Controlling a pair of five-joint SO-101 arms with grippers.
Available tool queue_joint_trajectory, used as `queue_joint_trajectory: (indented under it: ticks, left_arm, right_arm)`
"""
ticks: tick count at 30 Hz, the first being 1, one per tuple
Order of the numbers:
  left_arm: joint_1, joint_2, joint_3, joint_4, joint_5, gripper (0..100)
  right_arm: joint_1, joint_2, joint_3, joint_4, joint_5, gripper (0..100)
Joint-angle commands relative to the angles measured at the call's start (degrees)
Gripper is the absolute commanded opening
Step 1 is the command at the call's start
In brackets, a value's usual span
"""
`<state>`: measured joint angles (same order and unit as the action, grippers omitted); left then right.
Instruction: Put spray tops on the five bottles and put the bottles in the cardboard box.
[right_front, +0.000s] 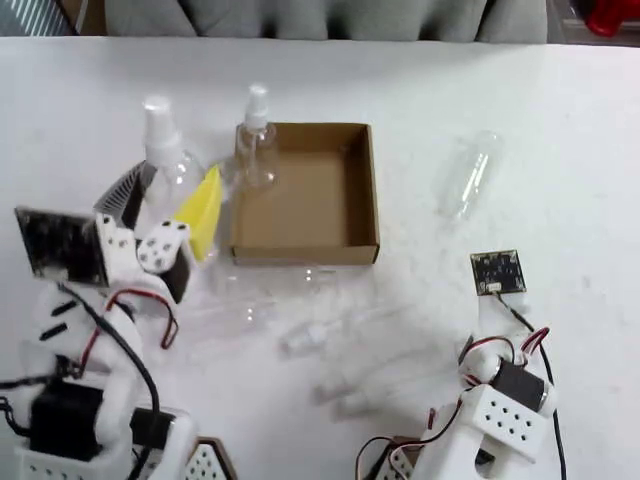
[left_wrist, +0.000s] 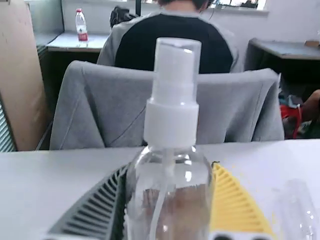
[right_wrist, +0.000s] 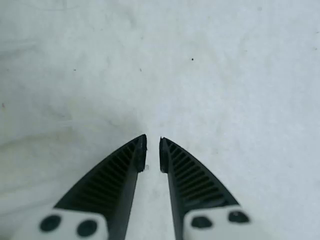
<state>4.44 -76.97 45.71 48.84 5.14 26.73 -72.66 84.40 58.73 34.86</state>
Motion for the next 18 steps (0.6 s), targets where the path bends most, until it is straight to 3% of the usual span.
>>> queue_joint_trajectory:
  ticks: [1, 8, 18]
  left_arm:
    - [3.6, -7.3, 4.8, -8.2, 1.8, 2]
    - [3.9, -15.4, 13.6, -15.7, 2.2, 2]
    - [12.1, -19.4, 26.7, -26.5, 2.2, 2]
  right_arm:
    - [0.2, 0.0, -0.4, -1.4, 0.5, 2.5]
    - [0.4, -0.2, -0.4, -1.2, 0.4, 2.5]
    - [0.5, -0.4, -0.4, -1.1, 0.2, 2.5]
